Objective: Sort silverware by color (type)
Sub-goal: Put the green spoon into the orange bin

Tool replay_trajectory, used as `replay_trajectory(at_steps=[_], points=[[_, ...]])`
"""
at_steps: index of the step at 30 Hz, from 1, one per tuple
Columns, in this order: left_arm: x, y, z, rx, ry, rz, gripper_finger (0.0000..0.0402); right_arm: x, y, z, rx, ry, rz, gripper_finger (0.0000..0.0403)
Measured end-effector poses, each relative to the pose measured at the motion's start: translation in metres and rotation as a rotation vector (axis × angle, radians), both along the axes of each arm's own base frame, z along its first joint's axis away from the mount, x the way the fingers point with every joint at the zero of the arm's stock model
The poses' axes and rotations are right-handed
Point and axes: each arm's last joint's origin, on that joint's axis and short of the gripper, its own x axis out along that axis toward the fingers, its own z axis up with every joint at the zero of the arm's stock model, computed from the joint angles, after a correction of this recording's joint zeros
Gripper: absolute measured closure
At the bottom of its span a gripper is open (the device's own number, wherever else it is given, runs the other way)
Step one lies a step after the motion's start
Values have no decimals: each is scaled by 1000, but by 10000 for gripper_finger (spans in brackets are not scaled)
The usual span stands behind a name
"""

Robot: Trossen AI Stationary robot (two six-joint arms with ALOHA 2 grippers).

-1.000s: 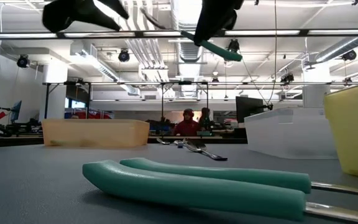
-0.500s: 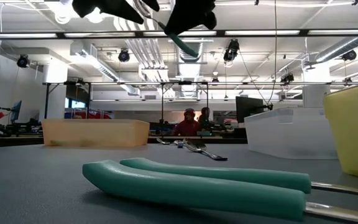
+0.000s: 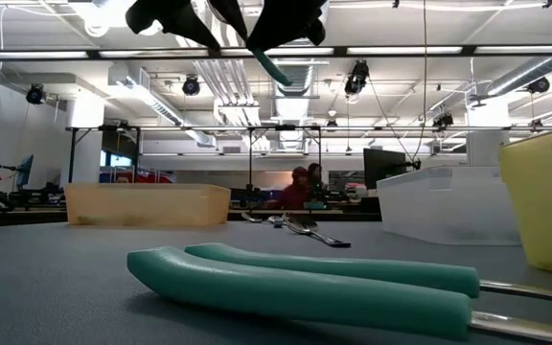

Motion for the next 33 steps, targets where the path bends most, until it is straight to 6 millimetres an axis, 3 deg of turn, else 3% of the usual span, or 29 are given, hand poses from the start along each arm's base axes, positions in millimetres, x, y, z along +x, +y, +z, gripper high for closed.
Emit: replay_trajectory(at_steps=[8,17,24,30,33], points=[[-1,1,13,-24,-47,-10,187,1,-11,5,78,-50,50,365],[-4,3,46,-75,-190,5,202,-2,-12,22,135,-159,114,365],[-4,3,49,-71,-194,8,276,-10,-12,33,130,-187,113,365],[-2,2,53,-62,-201,-8,380,-12,-11,36,127,-195,119,365],[0,2,57,-35,-200,-31,385,-13,-10,37,132,-197,133,365]])
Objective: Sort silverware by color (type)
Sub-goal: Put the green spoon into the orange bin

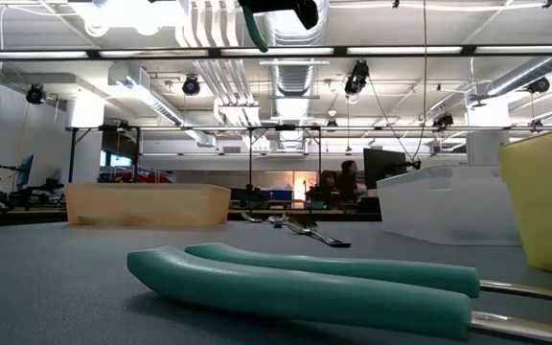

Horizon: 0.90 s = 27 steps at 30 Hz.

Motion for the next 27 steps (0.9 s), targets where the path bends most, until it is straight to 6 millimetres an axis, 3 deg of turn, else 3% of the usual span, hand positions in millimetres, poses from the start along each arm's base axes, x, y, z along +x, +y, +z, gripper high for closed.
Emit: replay_trajectory(at_steps=[10,17,21,27], points=[[1,0,7,32,5,-29,390,-5,1,6,14,-12,10,356],[-10,13,11,65,59,28,390,-25,-6,7,28,102,-9,223],[-22,32,11,76,138,85,390,-41,-17,5,53,205,-70,186],[-41,81,-9,14,394,257,391,-57,-23,1,102,323,-125,179]])
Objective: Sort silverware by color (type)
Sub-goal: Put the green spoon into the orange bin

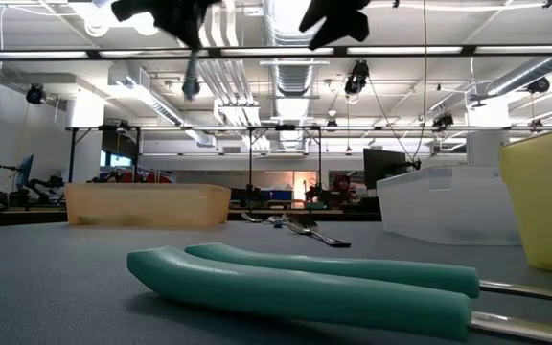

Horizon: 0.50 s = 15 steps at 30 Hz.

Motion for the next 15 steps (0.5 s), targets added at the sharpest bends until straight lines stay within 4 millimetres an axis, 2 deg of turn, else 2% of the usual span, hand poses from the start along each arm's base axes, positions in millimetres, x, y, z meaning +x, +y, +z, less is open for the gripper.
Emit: replay_trajectory(at_steps=[4,7,10,15], points=[[-10,33,-19,-50,209,114,391,-5,-1,-5,-25,81,-44,180],[-11,53,-35,-91,358,111,386,-7,-2,-9,-55,125,-78,185],[-12,67,-57,-148,526,59,383,-8,-3,-10,-72,143,-93,190],[-16,77,-93,-230,710,-2,383,-8,-3,-10,-76,142,-97,196]])
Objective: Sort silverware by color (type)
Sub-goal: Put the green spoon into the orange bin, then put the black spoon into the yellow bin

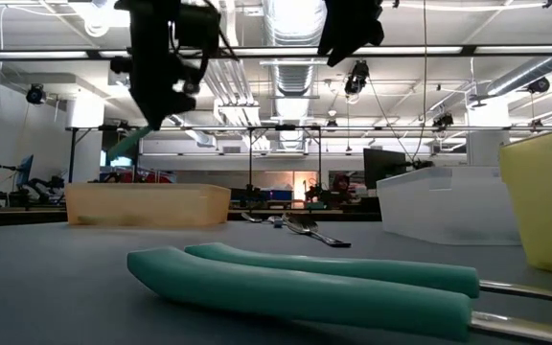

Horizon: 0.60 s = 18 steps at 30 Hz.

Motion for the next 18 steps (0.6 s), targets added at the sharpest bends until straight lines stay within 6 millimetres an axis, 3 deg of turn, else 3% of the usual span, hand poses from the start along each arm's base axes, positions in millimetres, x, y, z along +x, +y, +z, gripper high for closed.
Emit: replay_trajectory(at_steps=[9,14,18], points=[[2,0,-34,-152,124,-122,340,0,0,0,6,-4,-9,197],[7,0,-36,-217,103,-148,302,-4,2,-3,53,26,-53,197],[16,-1,-28,-345,-21,-191,279,-9,8,-7,98,86,-94,197]])
